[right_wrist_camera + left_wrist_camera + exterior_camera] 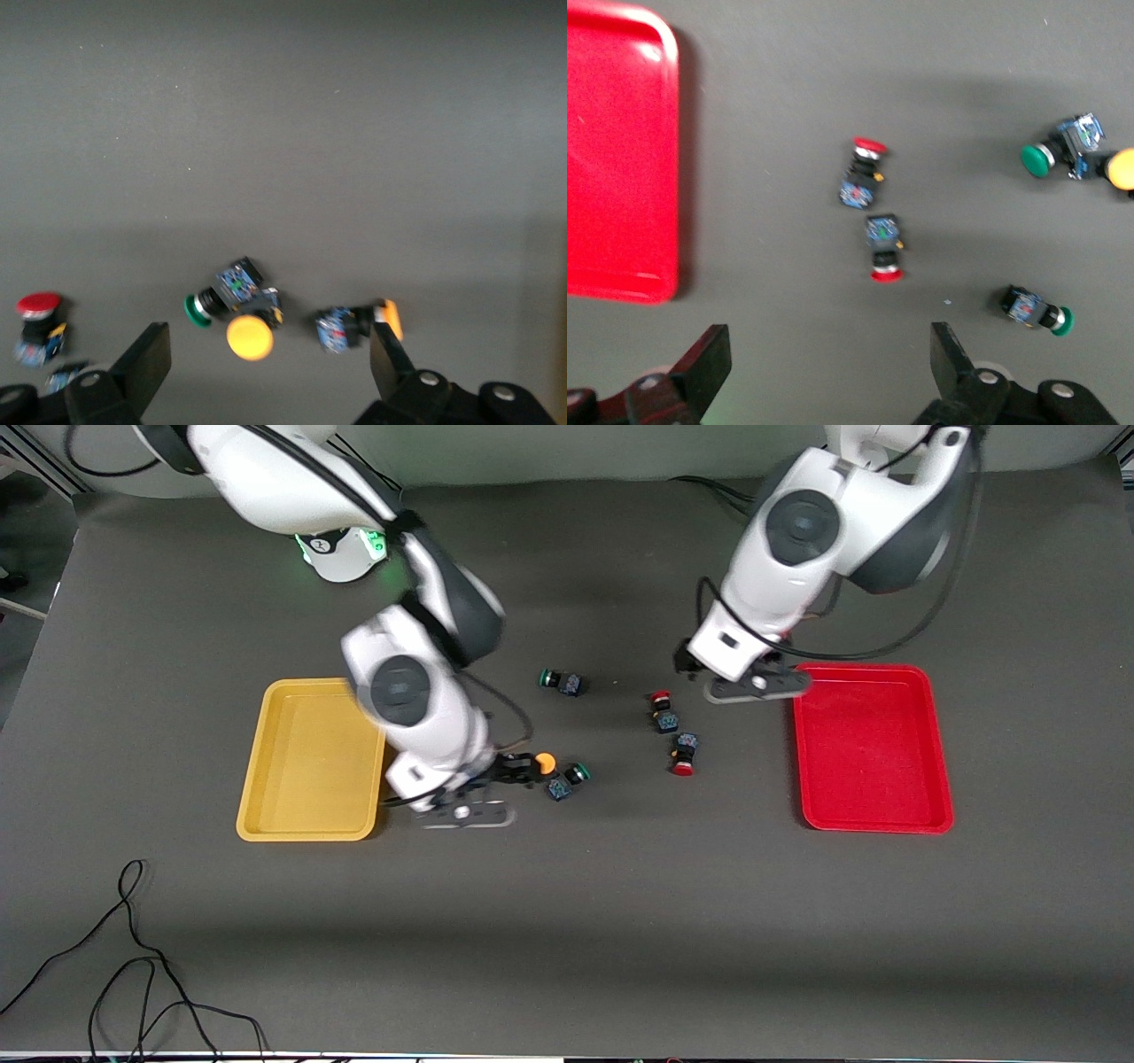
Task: Place red and yellow buttons in trays
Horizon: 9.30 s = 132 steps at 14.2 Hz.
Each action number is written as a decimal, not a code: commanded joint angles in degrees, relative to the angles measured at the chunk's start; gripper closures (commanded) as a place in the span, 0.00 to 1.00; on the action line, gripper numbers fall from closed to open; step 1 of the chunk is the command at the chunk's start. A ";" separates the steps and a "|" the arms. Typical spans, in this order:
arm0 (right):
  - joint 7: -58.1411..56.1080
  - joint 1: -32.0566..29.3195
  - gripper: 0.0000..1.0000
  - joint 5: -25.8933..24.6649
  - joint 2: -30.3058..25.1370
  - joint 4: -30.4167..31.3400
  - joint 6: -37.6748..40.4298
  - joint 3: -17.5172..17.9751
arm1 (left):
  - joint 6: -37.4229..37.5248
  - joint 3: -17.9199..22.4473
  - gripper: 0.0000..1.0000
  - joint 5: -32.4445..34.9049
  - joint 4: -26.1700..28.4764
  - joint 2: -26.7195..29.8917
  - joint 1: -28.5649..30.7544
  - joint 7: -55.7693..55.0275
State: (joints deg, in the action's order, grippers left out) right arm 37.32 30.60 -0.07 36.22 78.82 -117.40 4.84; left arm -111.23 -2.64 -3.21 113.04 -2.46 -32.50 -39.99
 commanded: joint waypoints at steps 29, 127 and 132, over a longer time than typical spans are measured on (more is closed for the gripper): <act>-26.33 -2.21 0.76 -0.19 -24.80 46.22 -9.39 -17.49 | -1.05 1.14 0.77 -3.73 -5.70 -10.56 1.02 1.81; -31.34 -19.26 0.00 0.69 -39.74 18.74 20.46 -11.78 | 26.94 -1.67 0.00 4.18 -22.95 -1.50 35.07 48.89; -30.90 -19.53 0.00 0.78 -39.39 18.56 20.37 -12.04 | 26.06 1.93 0.00 4.09 -23.74 -1.68 29.51 45.96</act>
State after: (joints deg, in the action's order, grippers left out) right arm 6.20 11.50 1.69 -2.79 96.76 -96.48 -7.50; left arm -85.89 -2.75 1.31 90.97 -3.35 -1.56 6.69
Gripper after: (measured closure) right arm 0.000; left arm 0.000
